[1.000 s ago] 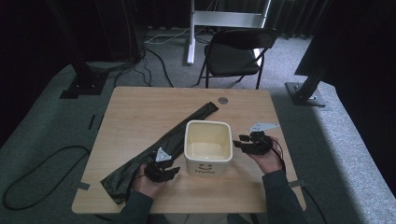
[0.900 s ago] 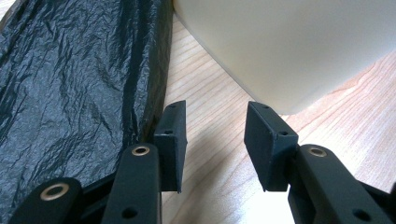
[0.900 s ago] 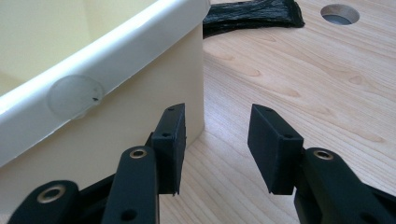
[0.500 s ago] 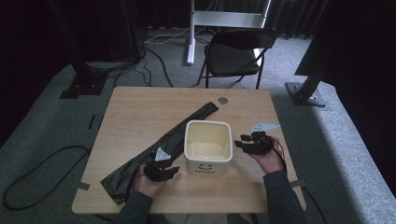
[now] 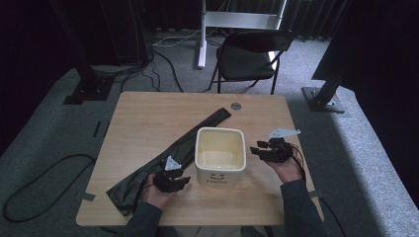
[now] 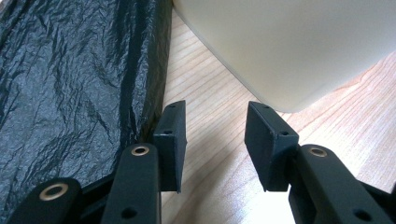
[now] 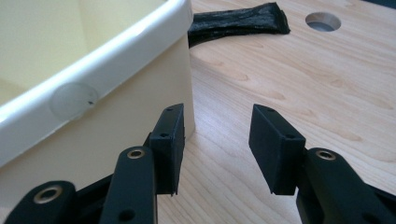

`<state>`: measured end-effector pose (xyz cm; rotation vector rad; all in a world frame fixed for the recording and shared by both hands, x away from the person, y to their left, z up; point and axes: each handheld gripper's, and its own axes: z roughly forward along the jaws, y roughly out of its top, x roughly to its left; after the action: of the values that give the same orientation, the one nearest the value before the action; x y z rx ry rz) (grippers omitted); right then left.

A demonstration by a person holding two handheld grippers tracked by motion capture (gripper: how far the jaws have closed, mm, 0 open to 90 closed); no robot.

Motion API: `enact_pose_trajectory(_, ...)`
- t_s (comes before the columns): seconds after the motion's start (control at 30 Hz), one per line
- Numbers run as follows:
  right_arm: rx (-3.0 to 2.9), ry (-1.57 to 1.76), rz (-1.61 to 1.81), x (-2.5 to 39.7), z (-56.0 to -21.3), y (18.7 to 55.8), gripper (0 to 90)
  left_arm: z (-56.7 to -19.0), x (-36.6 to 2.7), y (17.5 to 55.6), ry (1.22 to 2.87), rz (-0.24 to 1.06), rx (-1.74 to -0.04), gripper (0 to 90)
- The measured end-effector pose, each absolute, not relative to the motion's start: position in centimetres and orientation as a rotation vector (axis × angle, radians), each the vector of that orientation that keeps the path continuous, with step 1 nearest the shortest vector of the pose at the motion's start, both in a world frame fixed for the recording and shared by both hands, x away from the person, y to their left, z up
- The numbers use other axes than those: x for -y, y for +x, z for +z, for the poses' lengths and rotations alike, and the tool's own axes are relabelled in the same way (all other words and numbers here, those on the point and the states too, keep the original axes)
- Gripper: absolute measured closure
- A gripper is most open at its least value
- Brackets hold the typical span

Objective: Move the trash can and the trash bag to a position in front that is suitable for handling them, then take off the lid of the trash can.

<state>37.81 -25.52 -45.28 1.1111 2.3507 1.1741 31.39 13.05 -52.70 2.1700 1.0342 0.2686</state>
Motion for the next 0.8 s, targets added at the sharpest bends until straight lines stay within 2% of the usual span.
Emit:
enact_pose_trajectory(0.43,-2.328,1.023,1.210,24.6,-42.1,37.9,54.2,-52.8,-12.6,31.3,2.184,0.263,-1.017,58.1)
enact_pose_trajectory(0.8,-2.352,0.937,1.205,22.2,-39.7,39.0,54.2,-53.0,-12.4,31.4,2.193,0.259,-1.011,58.0)
